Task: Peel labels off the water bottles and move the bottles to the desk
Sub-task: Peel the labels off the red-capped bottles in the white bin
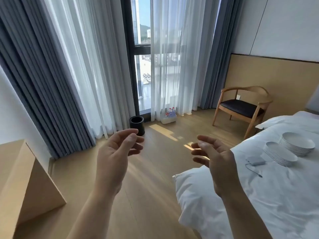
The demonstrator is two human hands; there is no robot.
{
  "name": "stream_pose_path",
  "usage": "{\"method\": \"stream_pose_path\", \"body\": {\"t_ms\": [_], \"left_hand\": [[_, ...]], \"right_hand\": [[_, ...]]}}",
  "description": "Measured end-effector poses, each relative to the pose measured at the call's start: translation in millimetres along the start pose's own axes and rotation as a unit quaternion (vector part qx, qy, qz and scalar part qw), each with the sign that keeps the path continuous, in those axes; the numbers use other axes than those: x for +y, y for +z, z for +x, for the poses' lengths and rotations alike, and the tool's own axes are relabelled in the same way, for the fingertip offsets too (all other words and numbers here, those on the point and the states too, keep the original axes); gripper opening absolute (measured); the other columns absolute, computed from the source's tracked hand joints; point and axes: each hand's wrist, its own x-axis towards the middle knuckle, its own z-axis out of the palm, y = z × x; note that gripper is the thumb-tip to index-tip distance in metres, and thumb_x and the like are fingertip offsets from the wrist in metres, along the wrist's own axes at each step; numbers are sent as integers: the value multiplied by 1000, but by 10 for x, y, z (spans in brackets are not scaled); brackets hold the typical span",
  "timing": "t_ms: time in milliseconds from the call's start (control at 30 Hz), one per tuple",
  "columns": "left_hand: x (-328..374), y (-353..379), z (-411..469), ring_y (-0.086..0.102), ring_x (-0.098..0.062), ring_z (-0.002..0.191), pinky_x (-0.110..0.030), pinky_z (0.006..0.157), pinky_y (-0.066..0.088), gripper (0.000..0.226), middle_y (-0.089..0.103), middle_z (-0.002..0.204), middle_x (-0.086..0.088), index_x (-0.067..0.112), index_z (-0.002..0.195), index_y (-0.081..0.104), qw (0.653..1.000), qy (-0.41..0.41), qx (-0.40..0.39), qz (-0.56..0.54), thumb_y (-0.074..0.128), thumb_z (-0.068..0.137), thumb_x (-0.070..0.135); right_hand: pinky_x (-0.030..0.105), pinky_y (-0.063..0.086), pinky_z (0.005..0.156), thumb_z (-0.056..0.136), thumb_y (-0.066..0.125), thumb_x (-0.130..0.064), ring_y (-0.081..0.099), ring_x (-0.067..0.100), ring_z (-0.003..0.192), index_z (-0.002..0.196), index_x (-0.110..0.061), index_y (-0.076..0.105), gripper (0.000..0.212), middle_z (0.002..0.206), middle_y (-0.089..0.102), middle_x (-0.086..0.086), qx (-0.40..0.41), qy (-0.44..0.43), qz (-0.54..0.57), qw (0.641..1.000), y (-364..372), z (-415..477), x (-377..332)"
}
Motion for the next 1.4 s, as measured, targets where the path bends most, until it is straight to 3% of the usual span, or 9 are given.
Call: {"method": "stream_pose_path", "body": {"t_ms": [367, 700, 933, 1133, 1400], "left_hand": [[-187, -725, 1748, 66, -12, 67, -32, 72, 55, 15, 74, 72, 2, 15, 90, 69, 999, 20, -29, 41, 55, 90, 10], [-710, -886, 2821, 66, -10, 66, -26, 68, 55, 15, 73, 72, 1, 16, 89, 69, 997, -29, -46, 48, 55, 90, 11], [-977, -734, 3729, 66, -12, 68, -28, 69, 55, 15, 74, 76, 0, 14, 92, 70, 995, -33, -34, 85, 55, 90, 12], [-1107, -336, 4741, 66, -12, 67, -25, 68, 53, 14, 74, 78, -5, 13, 91, 69, 995, -24, -9, 95, 56, 90, 11], [-1698, 494, 5851, 66, -11, 67, -20, 63, 55, 14, 75, 76, -5, 12, 90, 70, 993, -46, -24, 104, 57, 89, 9]], "right_hand": [[24, 57, 62, 92, 52, -10, 66, 13, 70, 93, -18, 64, 15, 81, 69, 3, 4, 23, 26, 999, 1622, 1066, 179], [29, 55, 65, 91, 53, -9, 65, 16, 71, 94, -15, 65, 14, 82, 69, 6, 29, 58, 5, 998, 2290, 1859, 590], [25, 52, 62, 89, 55, -9, 64, 15, 69, 97, -15, 65, 13, 81, 69, 4, 40, 26, -46, 998, 2619, 2933, 866], [28, 54, 68, 91, 55, -10, 65, 14, 70, 89, -24, 61, 15, 82, 69, 2, -6, 12, -33, 999, 2904, 4164, 895], [32, 54, 69, 90, 55, -10, 65, 20, 76, 89, -24, 62, 16, 85, 70, 7, 0, 22, -63, 998, 2705, 5450, 1177]]}}
